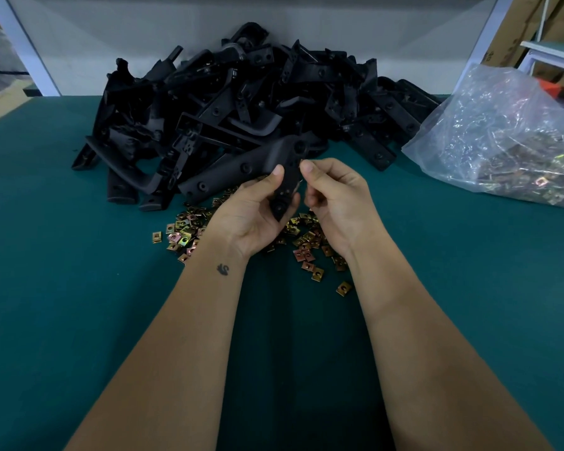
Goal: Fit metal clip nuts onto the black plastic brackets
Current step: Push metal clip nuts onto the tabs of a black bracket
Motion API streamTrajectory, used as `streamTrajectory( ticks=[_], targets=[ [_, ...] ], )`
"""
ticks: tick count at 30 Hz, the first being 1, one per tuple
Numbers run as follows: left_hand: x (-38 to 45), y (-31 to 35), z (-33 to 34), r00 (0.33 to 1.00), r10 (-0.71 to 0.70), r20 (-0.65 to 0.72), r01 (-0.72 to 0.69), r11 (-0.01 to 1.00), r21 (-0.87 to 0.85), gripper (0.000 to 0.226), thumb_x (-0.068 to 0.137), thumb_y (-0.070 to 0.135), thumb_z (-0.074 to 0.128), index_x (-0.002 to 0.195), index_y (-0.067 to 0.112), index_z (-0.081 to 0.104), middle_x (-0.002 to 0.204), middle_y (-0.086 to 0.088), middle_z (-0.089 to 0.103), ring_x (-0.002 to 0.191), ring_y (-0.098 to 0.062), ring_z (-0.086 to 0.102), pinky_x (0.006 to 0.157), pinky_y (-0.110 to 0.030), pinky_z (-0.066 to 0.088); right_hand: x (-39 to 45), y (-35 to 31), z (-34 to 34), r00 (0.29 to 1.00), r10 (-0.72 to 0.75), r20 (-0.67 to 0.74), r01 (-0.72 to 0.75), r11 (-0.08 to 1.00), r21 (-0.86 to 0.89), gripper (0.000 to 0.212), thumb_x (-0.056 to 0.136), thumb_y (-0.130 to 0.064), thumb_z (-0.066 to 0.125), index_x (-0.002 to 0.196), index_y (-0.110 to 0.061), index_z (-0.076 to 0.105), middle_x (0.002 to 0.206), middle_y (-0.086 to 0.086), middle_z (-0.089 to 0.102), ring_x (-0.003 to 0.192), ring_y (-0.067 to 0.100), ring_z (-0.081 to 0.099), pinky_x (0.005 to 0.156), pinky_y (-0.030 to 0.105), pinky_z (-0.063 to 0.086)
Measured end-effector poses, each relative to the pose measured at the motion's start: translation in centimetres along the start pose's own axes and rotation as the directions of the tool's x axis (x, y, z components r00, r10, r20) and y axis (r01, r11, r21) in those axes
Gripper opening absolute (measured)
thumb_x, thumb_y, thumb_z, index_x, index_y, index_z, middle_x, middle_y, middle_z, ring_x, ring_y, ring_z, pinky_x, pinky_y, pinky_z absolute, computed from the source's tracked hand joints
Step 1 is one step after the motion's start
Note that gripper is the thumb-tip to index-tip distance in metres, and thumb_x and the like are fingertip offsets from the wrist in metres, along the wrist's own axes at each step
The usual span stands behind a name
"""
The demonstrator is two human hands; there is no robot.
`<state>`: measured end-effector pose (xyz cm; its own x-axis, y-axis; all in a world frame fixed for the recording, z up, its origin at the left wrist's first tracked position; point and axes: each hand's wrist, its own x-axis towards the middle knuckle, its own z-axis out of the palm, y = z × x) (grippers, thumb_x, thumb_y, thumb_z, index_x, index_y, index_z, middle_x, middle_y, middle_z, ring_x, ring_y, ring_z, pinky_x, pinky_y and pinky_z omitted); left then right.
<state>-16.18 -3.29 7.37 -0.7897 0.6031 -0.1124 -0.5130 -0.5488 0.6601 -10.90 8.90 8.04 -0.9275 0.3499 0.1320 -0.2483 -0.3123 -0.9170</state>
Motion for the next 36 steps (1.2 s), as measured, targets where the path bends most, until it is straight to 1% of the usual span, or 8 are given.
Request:
streamTrajectory(
  ticks=[3, 6, 12, 19, 22, 26, 30, 36],
  targets=[
    [0.0, -0.3, 0.2, 1.000, -0.007, 0.017, 0.008, 0.999, -0.042, 0.031, 0.078, 0.018, 0.067, 0.105, 0.003, 0.066, 0.099, -0.009, 0.071, 0.089, -0.018, 0.069, 0.082, -0.024, 0.057, 0.0, -0.1, 0.1, 1.000, 0.023, 0.014, -0.024, 0.997, 0.078, 0.023, 0.091, -0.006, 0.064, 0.070, -0.015, 0.067, 0.054, -0.005, 0.049, 0.054, 0.007, 0.042, 0.054, 0.017, 0.043],
    [0.0, -0.4, 0.3, 1.000, -0.007, 0.006, 0.007, 0.998, -0.055, 0.034, 0.078, 0.018, 0.066, 0.108, 0.002, 0.064, 0.100, -0.009, 0.070, 0.088, -0.017, 0.069, 0.079, -0.023, 0.059, 0.0, 0.0, 0.2, 1.000, 0.018, 0.003, -0.018, 0.997, 0.069, 0.021, 0.092, -0.006, 0.063, 0.072, -0.013, 0.064, 0.053, -0.005, 0.049, 0.054, 0.008, 0.041, 0.054, 0.017, 0.042],
    [0.2, -0.5, 0.2, 1.000, -0.002, 0.004, 0.003, 1.000, -0.026, 0.023, 0.089, 0.017, 0.061, 0.105, 0.001, 0.066, 0.095, -0.009, 0.072, 0.081, -0.016, 0.071, 0.077, -0.023, 0.059, 0.0, 0.3, 0.6, 1.000, -0.006, -0.023, 0.007, 0.998, 0.060, 0.022, 0.093, -0.004, 0.062, 0.071, -0.012, 0.061, 0.052, -0.007, 0.050, 0.052, 0.006, 0.042, 0.053, 0.017, 0.042],
    [0.1, -0.2, 0.1, 1.000, 0.007, -0.012, -0.007, 0.999, 0.053, 0.013, 0.096, 0.012, 0.058, 0.102, 0.004, 0.066, 0.088, -0.006, 0.074, 0.080, -0.016, 0.071, 0.070, -0.023, 0.058, 0.0, 0.1, 0.2, 0.998, -0.064, -0.016, 0.062, 0.991, -0.121, 0.027, 0.091, -0.004, 0.064, 0.066, -0.015, 0.062, 0.055, -0.006, 0.049, 0.054, 0.007, 0.041, 0.055, 0.020, 0.037],
    [0.0, -0.1, 0.1, 1.000, 0.006, -0.009, -0.005, 0.997, 0.072, 0.016, 0.094, 0.012, 0.059, 0.106, 0.004, 0.065, 0.090, -0.006, 0.073, 0.082, -0.017, 0.070, 0.070, -0.023, 0.058, -0.1, 0.0, 0.3, 0.998, -0.063, -0.025, 0.060, 0.991, -0.124, 0.027, 0.090, -0.005, 0.065, 0.065, -0.014, 0.061, 0.056, -0.004, 0.047, 0.055, 0.008, 0.040, 0.055, 0.021, 0.036],
    [-0.1, -0.1, 0.2, 0.999, 0.012, 0.041, -0.016, 0.996, 0.085, 0.017, 0.088, 0.013, 0.062, 0.101, 0.004, 0.067, 0.087, -0.007, 0.074, 0.078, -0.016, 0.072, 0.072, -0.023, 0.058, -0.1, -0.1, 0.5, 0.999, -0.039, -0.028, 0.037, 0.996, -0.081, 0.028, 0.090, -0.006, 0.066, 0.064, -0.013, 0.058, 0.053, -0.001, 0.042, 0.053, 0.012, 0.037, 0.056, 0.025, 0.037],
    [-0.1, -0.1, 0.1, 0.999, 0.009, 0.044, -0.012, 0.997, 0.070, 0.014, 0.094, 0.012, 0.059, 0.102, 0.004, 0.068, 0.090, -0.007, 0.074, 0.080, -0.016, 0.072, 0.072, -0.024, 0.058, -0.2, -0.1, 0.7, 0.997, -0.045, -0.057, 0.038, 0.993, -0.113, 0.029, 0.089, -0.008, 0.068, 0.062, -0.016, 0.062, 0.051, -0.004, 0.043, 0.052, 0.010, 0.036, 0.055, 0.024, 0.036],
    [0.1, 0.0, 0.2, 0.986, 0.143, -0.087, -0.137, 0.988, 0.065, 0.051, 0.086, 0.007, 0.066, 0.135, -0.002, 0.051, 0.111, -0.011, 0.071, 0.100, -0.019, 0.070, 0.080, -0.028, 0.059, -0.2, 0.0, 1.1, 0.987, -0.127, -0.103, 0.084, 0.936, -0.343, 0.014, 0.091, -0.018, 0.068, 0.077, -0.019, 0.070, 0.052, -0.015, 0.051, 0.052, 0.001, 0.045, 0.052, 0.016, 0.040]
  ],
)
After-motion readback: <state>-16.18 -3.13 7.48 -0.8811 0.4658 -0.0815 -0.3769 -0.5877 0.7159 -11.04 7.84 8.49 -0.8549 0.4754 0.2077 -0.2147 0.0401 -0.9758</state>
